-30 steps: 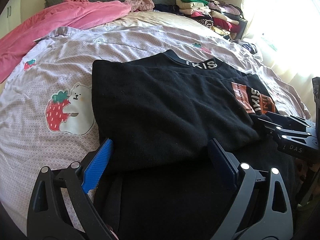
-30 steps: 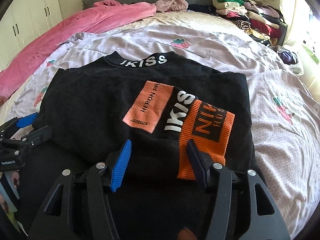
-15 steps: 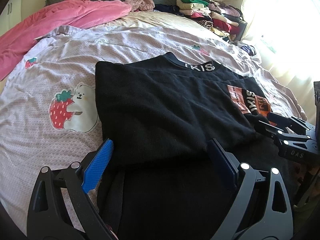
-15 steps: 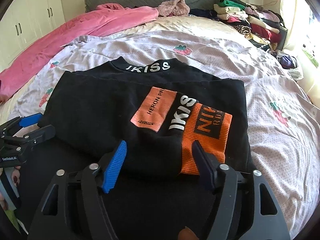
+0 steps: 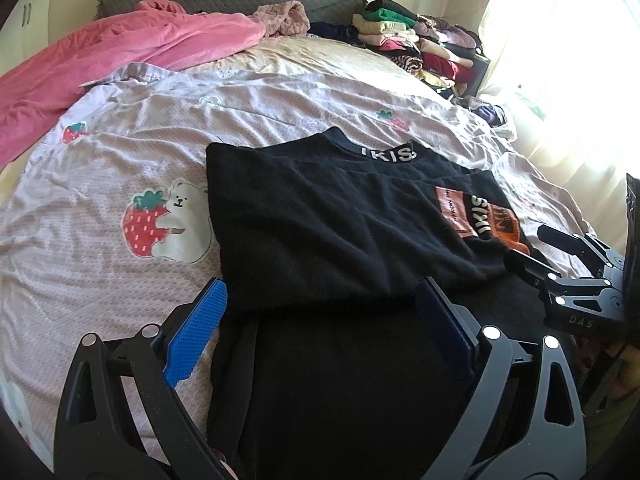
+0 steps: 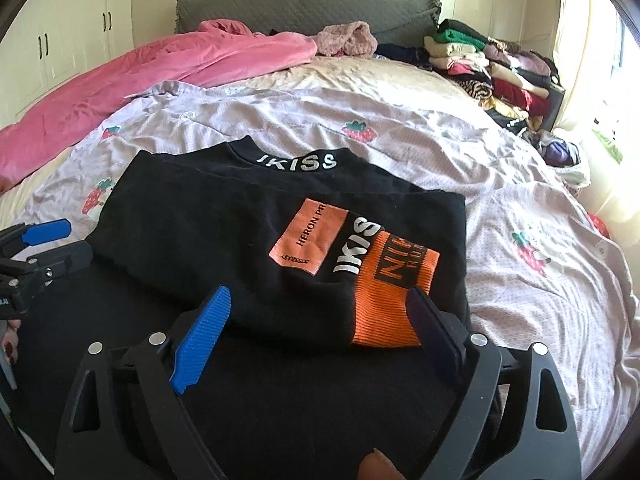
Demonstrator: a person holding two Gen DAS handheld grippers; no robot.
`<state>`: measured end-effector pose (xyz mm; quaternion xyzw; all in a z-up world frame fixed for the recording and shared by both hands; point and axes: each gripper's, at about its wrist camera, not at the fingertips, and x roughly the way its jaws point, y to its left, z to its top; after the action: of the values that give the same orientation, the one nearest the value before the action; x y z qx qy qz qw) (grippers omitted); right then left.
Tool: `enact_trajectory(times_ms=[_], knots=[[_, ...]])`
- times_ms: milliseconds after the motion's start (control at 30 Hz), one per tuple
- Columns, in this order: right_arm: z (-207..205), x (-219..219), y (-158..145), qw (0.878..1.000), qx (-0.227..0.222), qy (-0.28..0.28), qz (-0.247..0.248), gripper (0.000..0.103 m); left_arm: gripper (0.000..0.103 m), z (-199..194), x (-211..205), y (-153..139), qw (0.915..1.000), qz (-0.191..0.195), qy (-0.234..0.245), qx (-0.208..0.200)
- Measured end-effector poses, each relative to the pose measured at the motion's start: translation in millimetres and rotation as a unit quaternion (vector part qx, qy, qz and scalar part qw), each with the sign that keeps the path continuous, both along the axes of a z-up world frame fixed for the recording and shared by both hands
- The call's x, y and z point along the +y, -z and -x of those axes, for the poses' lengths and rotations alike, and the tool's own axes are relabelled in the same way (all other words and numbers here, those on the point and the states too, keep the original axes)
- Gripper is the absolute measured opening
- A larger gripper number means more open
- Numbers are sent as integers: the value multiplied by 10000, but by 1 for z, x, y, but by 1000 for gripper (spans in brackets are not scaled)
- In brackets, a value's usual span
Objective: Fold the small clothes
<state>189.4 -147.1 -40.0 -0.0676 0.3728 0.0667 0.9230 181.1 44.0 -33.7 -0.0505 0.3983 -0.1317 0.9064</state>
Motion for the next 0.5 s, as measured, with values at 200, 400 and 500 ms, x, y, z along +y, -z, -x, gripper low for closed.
enact_trajectory(times_ms=[200, 400, 500], knots=[[20, 3, -12, 9996, -222, -52, 175, 90, 89, 13, 6, -13, 9999, 57, -49, -118], [43, 6, -22, 9988, -352, -221, 267, 91, 91, 32, 8, -22, 9997, 101, -84, -198], [53, 7, -27, 9983, -410, -271, 303, 91, 91, 43, 6, -25, 9996, 138, -79, -251]])
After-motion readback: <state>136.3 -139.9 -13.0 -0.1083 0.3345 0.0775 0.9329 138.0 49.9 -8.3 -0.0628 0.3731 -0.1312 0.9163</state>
